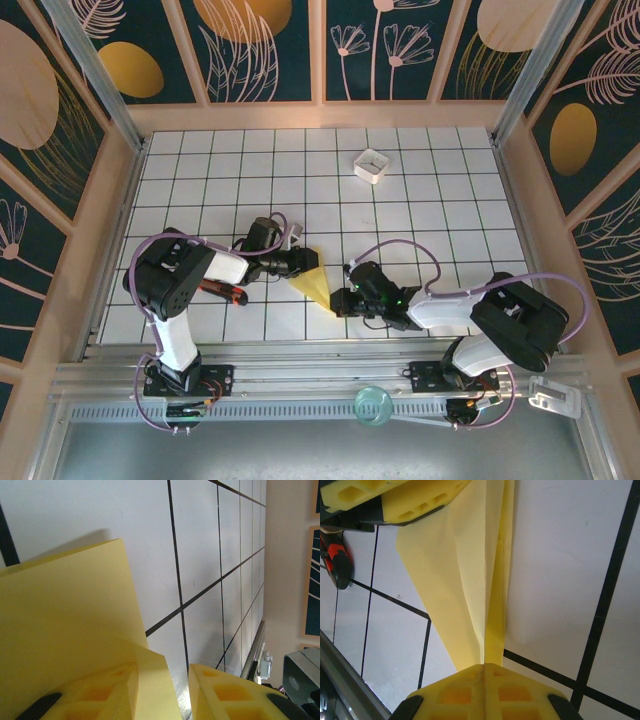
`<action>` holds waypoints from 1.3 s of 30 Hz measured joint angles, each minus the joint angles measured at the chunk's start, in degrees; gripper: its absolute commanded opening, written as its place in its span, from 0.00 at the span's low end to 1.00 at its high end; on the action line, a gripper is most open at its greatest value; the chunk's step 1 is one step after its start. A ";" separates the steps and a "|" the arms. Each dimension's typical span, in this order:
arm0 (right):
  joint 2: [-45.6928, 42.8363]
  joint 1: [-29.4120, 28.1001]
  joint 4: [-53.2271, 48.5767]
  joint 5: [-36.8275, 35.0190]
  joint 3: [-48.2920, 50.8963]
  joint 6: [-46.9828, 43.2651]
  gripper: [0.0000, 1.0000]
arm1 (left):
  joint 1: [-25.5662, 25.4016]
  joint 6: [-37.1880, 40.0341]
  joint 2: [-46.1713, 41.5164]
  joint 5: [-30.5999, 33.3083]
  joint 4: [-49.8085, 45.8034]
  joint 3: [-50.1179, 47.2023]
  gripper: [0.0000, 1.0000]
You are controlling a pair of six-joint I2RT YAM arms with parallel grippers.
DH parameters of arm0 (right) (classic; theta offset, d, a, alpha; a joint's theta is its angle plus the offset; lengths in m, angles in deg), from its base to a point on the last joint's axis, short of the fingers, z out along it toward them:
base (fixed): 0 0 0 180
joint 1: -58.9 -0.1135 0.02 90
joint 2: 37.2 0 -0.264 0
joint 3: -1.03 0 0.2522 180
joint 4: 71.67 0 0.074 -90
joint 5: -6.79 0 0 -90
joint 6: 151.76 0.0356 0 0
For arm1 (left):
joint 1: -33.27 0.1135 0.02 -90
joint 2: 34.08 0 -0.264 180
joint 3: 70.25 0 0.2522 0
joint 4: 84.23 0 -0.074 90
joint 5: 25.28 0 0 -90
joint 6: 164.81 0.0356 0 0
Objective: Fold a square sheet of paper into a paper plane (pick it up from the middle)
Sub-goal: Fourth fold the wing at the center of the table.
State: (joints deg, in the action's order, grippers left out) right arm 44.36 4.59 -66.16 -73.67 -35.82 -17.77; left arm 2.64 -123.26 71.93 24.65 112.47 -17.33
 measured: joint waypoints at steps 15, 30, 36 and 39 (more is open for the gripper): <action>3.17 -1.97 -0.50 -0.02 -2.12 -0.24 0.02 | 0.00 0.26 -0.61 0.33 -0.04 -0.57 0.34; 5.60 -2.80 -3.37 -0.17 -5.05 -0.70 0.06 | 0.00 0.44 -1.03 1.11 -0.04 -1.03 0.34; 4.87 -2.80 -4.24 -0.50 -5.07 -1.75 0.13 | 0.00 0.48 -1.07 1.14 -0.07 -1.03 0.34; 3.28 -2.71 -5.66 -0.90 -5.05 -2.14 0.17 | 0.00 0.48 -1.07 1.14 -0.07 -1.03 0.34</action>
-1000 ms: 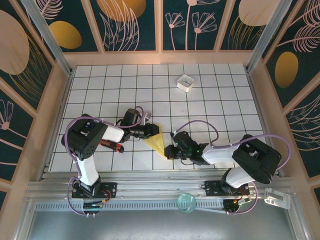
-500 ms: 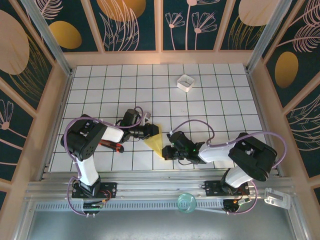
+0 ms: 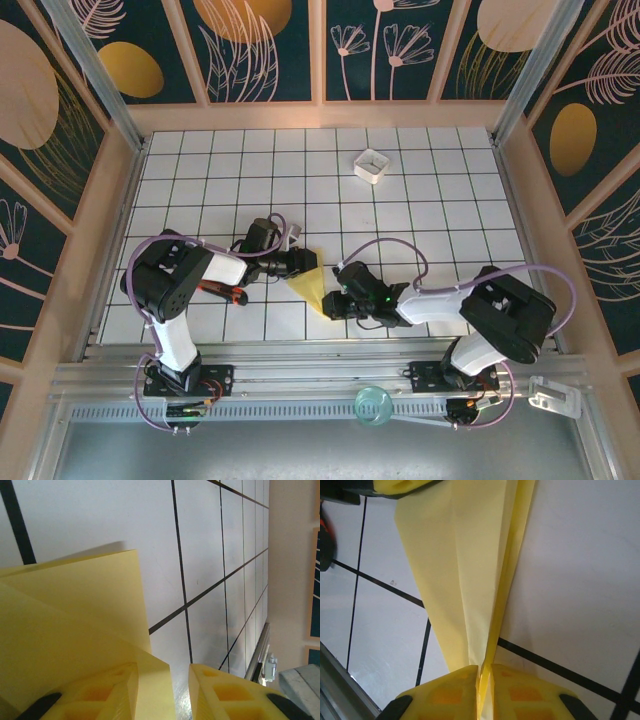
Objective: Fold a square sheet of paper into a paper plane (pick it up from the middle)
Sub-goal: Fourth fold the wing at the center of the table.
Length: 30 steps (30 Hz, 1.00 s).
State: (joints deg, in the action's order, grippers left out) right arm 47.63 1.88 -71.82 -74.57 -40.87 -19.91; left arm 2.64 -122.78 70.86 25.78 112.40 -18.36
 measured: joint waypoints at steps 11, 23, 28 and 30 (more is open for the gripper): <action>-5.55 1.16 -2.36 -0.17 -0.42 -2.62 0.17 | 0.00 0.48 -0.02 -0.02 -0.13 0.00 0.34; 2.32 1.42 -1.88 1.95 -6.23 -5.99 0.08 | 0.00 0.87 -0.09 -0.02 -0.24 0.00 0.34; 4.26 1.49 -1.84 2.67 -6.21 -5.95 0.06 | 0.00 1.14 -0.22 0.02 -0.61 0.00 0.34; 4.48 1.53 -1.66 3.06 -5.81 -5.92 0.06 | 0.00 1.27 -0.22 0.02 -0.61 0.00 0.34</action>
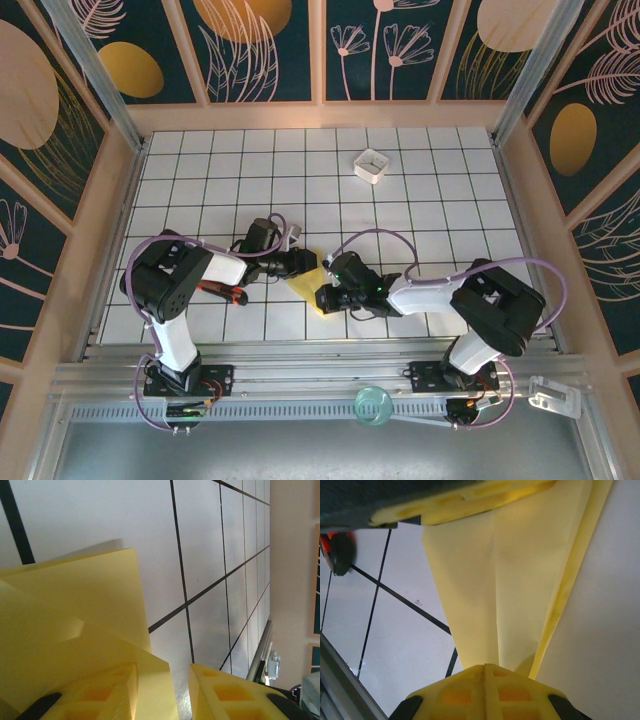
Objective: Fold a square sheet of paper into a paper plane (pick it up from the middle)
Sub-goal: Fourth fold the wing at the center of the table.
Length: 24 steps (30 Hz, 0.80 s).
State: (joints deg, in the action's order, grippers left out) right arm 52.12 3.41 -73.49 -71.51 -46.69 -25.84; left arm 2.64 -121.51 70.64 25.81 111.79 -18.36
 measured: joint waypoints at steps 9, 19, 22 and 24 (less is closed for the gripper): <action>0.00 0.00 1.29 0.42 2.27 0.42 0.05 | 0.00 0.00 0.00 -0.02 0.00 0.00 0.34; 0.00 -0.74 1.51 -0.33 2.51 0.39 0.03 | 0.00 0.00 0.00 -0.02 -0.02 0.00 0.34; -0.02 -1.40 1.46 -1.31 2.51 0.39 0.03 | 0.00 0.00 0.00 -0.04 -0.02 0.02 0.34; -0.07 -1.90 1.46 -1.84 2.51 0.39 0.03 | 0.00 0.00 0.00 -0.07 -0.07 0.02 0.34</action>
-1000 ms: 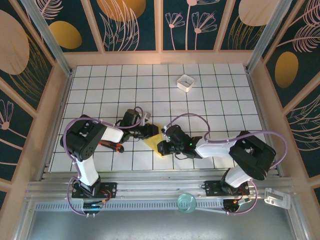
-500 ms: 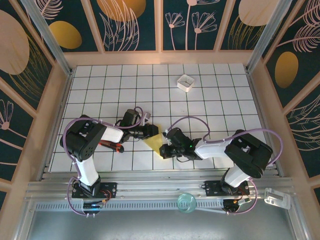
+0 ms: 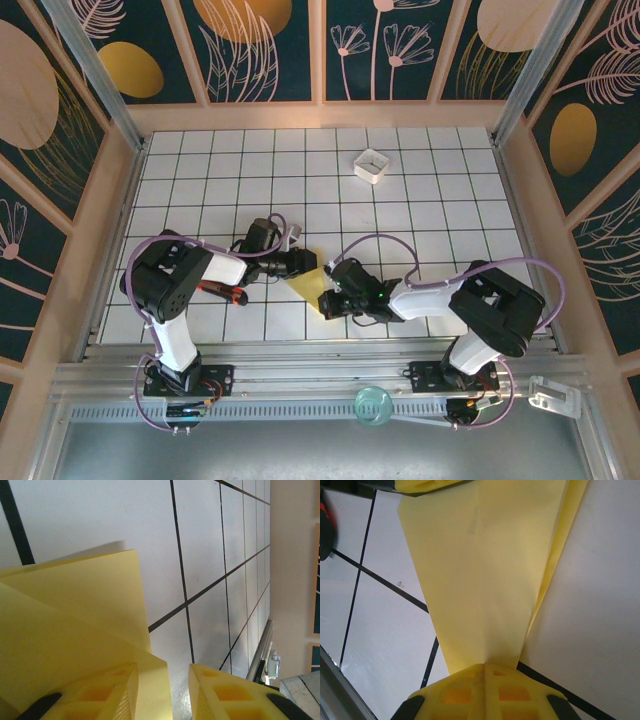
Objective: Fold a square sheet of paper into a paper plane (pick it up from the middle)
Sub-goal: Fourth fold the wing at the center of the table.
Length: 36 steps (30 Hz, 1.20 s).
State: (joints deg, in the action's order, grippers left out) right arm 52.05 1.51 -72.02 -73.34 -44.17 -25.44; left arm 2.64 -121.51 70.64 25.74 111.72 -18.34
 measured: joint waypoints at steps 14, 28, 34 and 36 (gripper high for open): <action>-2.69 -2.99 -3.37 -2.21 0.76 0.26 0.02 | 0.00 0.04 0.00 -0.28 -0.61 0.15 0.34; -6.36 -2.34 -6.80 -1.84 1.31 0.15 0.03 | 0.00 0.22 -0.11 -0.22 -0.83 0.15 0.34; -6.97 1.09 -5.88 -0.35 -0.20 -0.33 0.04 | 0.00 0.22 -0.11 -0.22 -0.81 0.15 0.34; -5.44 1.70 -5.27 0.13 -1.95 -0.83 0.04 | 0.00 0.22 -0.11 -0.22 -0.81 0.15 0.34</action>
State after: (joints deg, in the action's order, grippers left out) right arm 46.61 3.22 -77.29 -73.21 -46.12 -26.27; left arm 2.64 -121.29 70.53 25.52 110.92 -18.19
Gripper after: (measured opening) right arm 0.045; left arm 0.337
